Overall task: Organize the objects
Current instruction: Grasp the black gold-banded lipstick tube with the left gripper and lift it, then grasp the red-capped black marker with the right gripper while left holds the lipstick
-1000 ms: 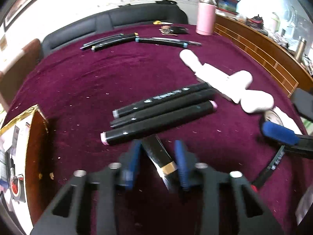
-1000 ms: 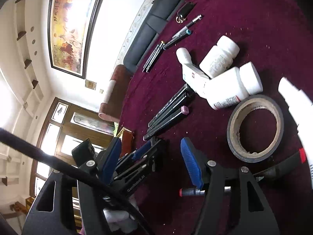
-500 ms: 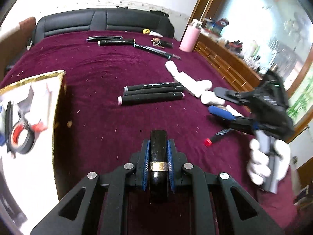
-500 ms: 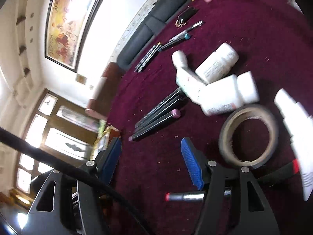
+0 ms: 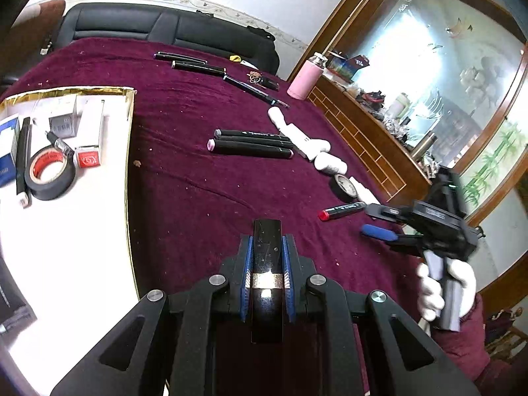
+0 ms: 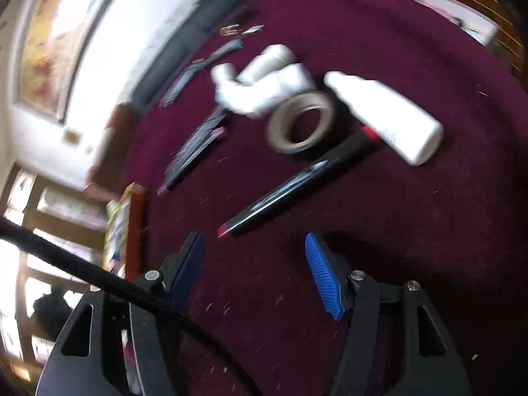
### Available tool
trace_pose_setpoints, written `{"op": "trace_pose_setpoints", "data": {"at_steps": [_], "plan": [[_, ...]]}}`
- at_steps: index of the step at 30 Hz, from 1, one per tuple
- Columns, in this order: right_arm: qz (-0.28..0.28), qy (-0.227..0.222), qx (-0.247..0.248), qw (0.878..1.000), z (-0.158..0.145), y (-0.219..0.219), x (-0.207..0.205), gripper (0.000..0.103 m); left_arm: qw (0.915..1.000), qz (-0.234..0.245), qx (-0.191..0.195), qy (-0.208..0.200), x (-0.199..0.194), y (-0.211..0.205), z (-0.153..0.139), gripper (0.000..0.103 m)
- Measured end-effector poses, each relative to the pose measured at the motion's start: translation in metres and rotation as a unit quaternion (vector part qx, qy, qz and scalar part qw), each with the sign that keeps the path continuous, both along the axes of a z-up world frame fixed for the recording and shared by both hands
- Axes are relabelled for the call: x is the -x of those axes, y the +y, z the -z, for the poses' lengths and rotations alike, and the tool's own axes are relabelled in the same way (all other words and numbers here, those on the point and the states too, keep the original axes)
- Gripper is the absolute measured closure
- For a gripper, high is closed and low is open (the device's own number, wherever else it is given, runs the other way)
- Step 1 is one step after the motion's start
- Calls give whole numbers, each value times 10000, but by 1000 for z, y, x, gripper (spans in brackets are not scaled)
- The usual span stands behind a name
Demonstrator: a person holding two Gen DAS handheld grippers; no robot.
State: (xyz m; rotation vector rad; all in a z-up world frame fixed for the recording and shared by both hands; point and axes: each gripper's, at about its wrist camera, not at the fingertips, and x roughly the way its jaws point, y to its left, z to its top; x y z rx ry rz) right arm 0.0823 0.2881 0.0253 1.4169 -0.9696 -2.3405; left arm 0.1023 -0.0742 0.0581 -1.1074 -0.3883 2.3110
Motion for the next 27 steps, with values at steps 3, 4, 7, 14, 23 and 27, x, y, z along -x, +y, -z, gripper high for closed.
{"op": "trace_pose_setpoints", "data": {"at_steps": [3, 4, 7, 14, 23, 27], "plan": [[429, -9, -163, 9989, 3, 4, 20, 40, 10000, 5, -73, 14, -5, -5, 0, 89], [556, 7, -296, 9980, 2, 2, 26, 39, 10000, -5, -89, 17, -7, -7, 0, 89], [797, 73, -788, 9937, -1, -8, 38, 40, 9999, -27, -119, 22, -12, -12, 0, 89], [915, 67, -1527, 9840, -3, -25, 34, 43, 9999, 3, -152, -19, -14, -14, 8, 89], [-1103, 600, -2638, 9564, -37, -62, 47, 43, 9996, 75, -251, 40, -18, -23, 6, 89], [-1377, 350, -2645, 9539, -22, -55, 69, 43, 9999, 42, -103, -20, -15, -15, 9, 89]]}}
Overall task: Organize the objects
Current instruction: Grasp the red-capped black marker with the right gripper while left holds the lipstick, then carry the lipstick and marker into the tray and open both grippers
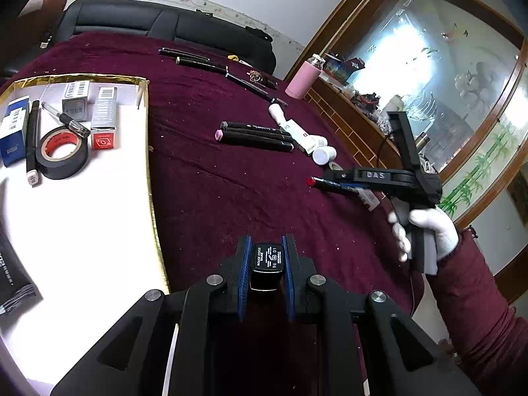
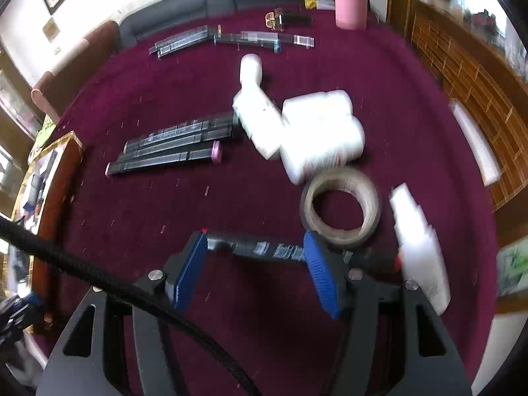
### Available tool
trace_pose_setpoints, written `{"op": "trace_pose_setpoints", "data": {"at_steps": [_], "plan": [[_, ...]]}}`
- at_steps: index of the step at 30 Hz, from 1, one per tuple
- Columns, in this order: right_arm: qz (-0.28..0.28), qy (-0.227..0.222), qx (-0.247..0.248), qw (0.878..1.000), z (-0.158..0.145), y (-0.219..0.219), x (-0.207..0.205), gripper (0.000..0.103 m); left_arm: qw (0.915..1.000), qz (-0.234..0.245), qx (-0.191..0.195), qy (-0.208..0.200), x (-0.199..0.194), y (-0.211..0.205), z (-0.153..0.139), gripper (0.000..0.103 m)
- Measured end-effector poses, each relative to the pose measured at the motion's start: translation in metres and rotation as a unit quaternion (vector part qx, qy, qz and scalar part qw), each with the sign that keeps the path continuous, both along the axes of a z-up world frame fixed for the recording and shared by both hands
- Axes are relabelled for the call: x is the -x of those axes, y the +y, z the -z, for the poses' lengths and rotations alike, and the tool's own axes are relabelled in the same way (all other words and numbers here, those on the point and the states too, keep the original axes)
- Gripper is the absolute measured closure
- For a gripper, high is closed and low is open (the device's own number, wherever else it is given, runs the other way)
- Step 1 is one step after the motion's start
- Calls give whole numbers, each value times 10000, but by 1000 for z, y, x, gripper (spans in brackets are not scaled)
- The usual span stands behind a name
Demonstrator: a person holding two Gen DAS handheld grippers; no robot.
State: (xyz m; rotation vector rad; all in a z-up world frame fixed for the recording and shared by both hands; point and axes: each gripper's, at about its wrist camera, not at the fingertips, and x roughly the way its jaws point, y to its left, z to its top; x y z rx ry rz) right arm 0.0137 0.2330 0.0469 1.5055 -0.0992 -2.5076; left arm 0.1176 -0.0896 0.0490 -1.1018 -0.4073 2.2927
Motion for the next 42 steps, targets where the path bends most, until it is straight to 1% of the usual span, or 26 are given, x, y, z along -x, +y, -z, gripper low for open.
{"op": "trace_pose_setpoints", "data": {"at_steps": [2, 3, 4, 7, 11, 12, 14, 16, 18, 20, 21, 22, 23, 24, 25, 26, 29, 32, 34, 37, 42], "plan": [[-128, -421, 208, 9988, 8, 2, 4, 43, 9998, -2, 186, -6, 4, 7, 1, 89], [-210, -594, 181, 9978, 13, -3, 4, 41, 9995, -16, 311, 1, 7, 12, 2, 89], [-300, -585, 197, 9976, 13, -6, -4, 39, 9989, -30, 462, 8, 11, 16, 3, 89], [-444, -700, 108, 9965, 10, -8, -14, 39, 9971, -39, 765, 47, 23, 28, 6, 89], [-590, -792, 483, 9939, 7, -1, -25, 39, 9946, -7, 1038, -72, 44, 47, 14, 88], [-624, -784, 503, 9937, 7, 1, -29, 39, 9934, -3, 1144, -106, 49, 52, 17, 88], [-785, -670, 378, 9939, 9, 2, -36, 39, 9905, -27, 1358, -221, 59, 61, 23, 88], [-983, -490, 136, 9939, 10, -1, -48, 39, 9890, -78, 1436, -340, 67, 67, 28, 88], [-1151, -312, -106, 9928, 12, -5, -56, 39, 9878, -169, 1510, -341, 70, 71, 28, 88], [-1308, -136, -429, 9904, 13, -6, -63, 42, 9865, -196, 1596, -292, 71, 74, 28, 87], [-1351, -64, -555, 9893, 14, -7, -65, 45, 9859, -203, 1643, -259, 71, 74, 28, 86], [-1359, 25, -711, 9882, 15, -7, -67, 57, 9852, -206, 1684, -231, 69, 75, 28, 86], [-1329, 93, -835, 9876, 14, -6, -69, 62, 9847, -189, 1720, -197, 67, 76, 28, 86], [-1316, 111, -866, 9875, 13, -3, -71, 72, 9844, -137, 1748, -157, 64, 78, 28, 86], [-1311, 118, -927, 9870, 14, -3, -69, 85, 9839, -58, 1785, -107, 60, 80, 29, 86], [-1326, 131, -1000, 9860, 14, -1, -72, 90, 9832, 61, 1826, -35, 53, 81, 29, 88], [-1377, 171, -1104, 9842, 14, 2, -80, 90, 9838, 352, 1757, 44, 35, 81, 28, 89], [-1257, 155, -823, 9885, 15, 4, -78, 90, 9871, 401, 1546, 125, 23, 77, 23, 89], [-1152, 96, -438, 9923, 15, 9, -76, 90, 9890, 359, 1424, 151, 22, 75, 17, 89], [-1074, 110, 46, 9941, 10, 10, -79, 90, 9920, 255, 1217, 234, 18, 66, 6, 89], [-1098, 245, 798, 9904, -6, 4, -87, 90, 9961, 81, 801, 362, 11, 42, -12, 89]]}}
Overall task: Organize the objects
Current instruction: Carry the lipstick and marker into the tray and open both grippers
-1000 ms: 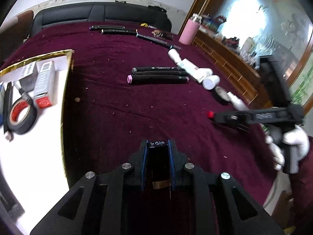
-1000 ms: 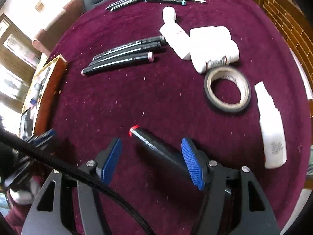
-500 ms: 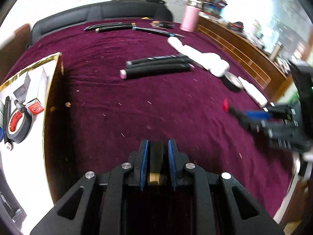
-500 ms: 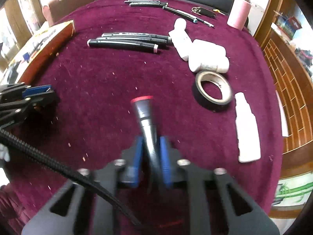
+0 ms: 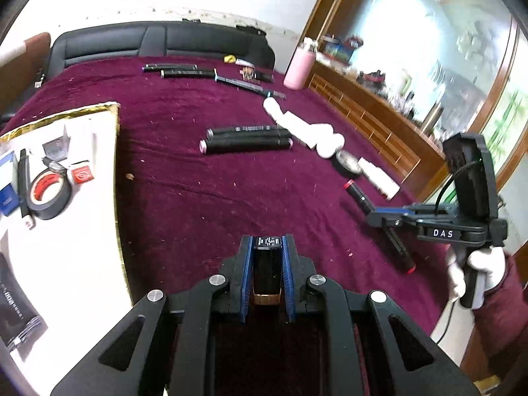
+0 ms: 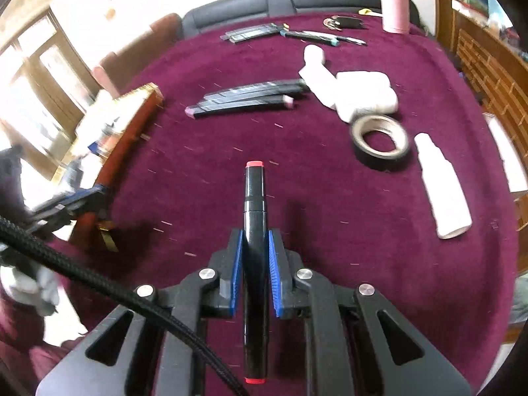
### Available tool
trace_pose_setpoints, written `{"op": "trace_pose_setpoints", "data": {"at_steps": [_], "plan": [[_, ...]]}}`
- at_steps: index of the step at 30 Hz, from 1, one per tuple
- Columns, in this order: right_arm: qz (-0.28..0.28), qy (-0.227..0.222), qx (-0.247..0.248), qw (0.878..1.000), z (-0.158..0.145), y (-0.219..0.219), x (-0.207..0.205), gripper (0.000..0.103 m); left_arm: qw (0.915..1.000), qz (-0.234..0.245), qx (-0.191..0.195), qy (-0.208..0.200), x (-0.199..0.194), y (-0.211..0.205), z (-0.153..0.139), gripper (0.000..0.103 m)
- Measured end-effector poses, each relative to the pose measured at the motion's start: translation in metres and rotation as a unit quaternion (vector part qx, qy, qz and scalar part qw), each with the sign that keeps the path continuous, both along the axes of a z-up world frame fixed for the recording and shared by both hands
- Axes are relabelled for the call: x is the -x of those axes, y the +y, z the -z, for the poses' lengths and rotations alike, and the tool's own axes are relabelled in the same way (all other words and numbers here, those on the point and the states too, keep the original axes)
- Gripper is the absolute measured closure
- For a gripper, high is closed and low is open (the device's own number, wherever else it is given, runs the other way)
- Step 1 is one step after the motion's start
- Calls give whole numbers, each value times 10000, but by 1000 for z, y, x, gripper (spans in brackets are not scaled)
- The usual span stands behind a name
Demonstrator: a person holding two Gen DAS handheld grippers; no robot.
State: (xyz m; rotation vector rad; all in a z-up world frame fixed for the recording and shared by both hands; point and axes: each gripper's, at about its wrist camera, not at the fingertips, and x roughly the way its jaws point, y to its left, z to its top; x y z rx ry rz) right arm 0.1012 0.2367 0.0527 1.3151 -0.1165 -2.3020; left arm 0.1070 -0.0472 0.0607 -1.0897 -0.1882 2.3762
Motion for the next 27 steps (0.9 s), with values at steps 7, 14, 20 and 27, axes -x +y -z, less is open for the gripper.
{"op": "trace_pose_setpoints", "data": {"at_steps": [7, 14, 20, 27], "plan": [[-128, 130, 386, 9991, -15, -31, -10, 90, 9991, -246, -326, 118, -5, -26, -9, 89], [-491, 141, 1151, 9920, -37, -71, -8, 90, 9957, -492, -627, 480, -14, -62, -39, 89], [-1007, 9, 1625, 9816, -51, -137, 6, 90, 9929, -844, -651, 527, -11, -105, -53, 89], [-1129, -507, 1805, 9758, -28, -214, 43, 90, 9920, -1207, -330, 164, 16, -150, -36, 89]]}}
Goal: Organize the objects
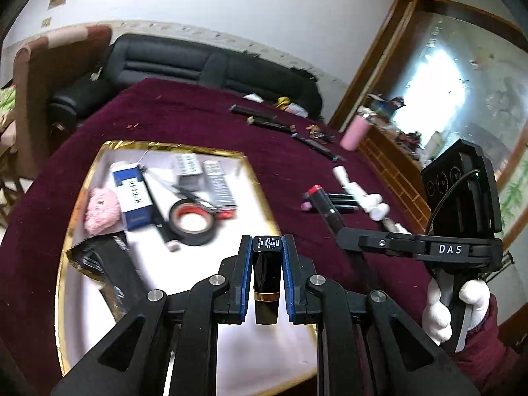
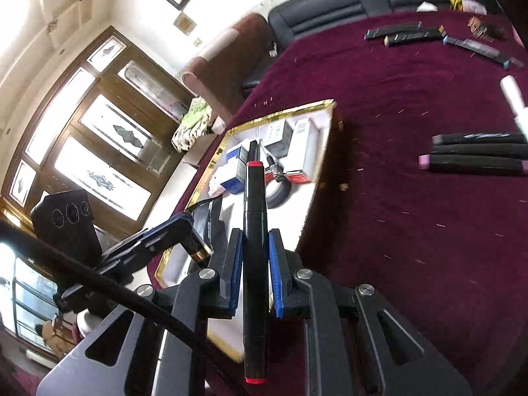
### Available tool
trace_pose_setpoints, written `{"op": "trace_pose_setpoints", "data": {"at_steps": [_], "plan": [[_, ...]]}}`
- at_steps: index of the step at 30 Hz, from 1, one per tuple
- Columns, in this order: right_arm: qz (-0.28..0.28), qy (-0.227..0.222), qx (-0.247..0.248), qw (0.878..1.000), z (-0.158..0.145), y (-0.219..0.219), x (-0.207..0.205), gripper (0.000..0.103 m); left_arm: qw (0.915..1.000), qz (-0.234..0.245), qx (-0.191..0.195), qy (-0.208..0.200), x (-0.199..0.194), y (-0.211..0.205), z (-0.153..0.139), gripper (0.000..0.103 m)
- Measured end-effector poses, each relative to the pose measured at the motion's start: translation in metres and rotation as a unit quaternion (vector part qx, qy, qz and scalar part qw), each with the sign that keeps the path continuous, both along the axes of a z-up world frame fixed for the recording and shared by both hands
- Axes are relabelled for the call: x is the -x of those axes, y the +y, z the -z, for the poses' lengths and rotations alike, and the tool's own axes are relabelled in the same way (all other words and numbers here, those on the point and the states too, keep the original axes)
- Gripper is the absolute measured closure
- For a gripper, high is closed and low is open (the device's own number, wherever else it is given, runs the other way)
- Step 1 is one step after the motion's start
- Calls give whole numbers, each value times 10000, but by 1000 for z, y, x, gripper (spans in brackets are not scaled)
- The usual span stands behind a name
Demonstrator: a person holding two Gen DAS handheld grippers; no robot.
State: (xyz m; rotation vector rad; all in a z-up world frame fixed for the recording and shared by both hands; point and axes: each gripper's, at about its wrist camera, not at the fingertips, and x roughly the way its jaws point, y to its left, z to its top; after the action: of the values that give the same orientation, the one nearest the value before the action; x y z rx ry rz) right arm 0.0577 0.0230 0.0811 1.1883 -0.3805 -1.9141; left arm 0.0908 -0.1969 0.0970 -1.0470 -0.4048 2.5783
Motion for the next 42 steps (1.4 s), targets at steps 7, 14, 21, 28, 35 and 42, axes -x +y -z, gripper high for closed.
{"op": "trace_pose_setpoints", "data": {"at_steps": [7, 14, 21, 28, 35, 42], "plan": [[257, -208, -331, 9989, 20, -43, 37, 90, 9975, -99, -63, -701, 52, -15, 38, 89], [593, -18, -917, 9940, 19, -65, 67, 90, 9945, 30, -46, -1049, 85, -1, 54, 89], [822, 186, -1439, 9860, 24, -89, 92, 90, 9916, -2, -301, -1259, 97, -4, 66, 90], [1050, 140, -1757, 9787, 32, -93, 102, 90, 9922, -124, -466, -1150, 89, -13, 65, 67], [1188, 322, -1738, 9771, 23, -86, 98, 82, 9954, -264, -549, -737, 63, -23, 55, 49], [1518, 360, -971, 9830, 10, -55, 77, 80, 9962, -497, -401, -597, 55, -36, 54, 43]]}}
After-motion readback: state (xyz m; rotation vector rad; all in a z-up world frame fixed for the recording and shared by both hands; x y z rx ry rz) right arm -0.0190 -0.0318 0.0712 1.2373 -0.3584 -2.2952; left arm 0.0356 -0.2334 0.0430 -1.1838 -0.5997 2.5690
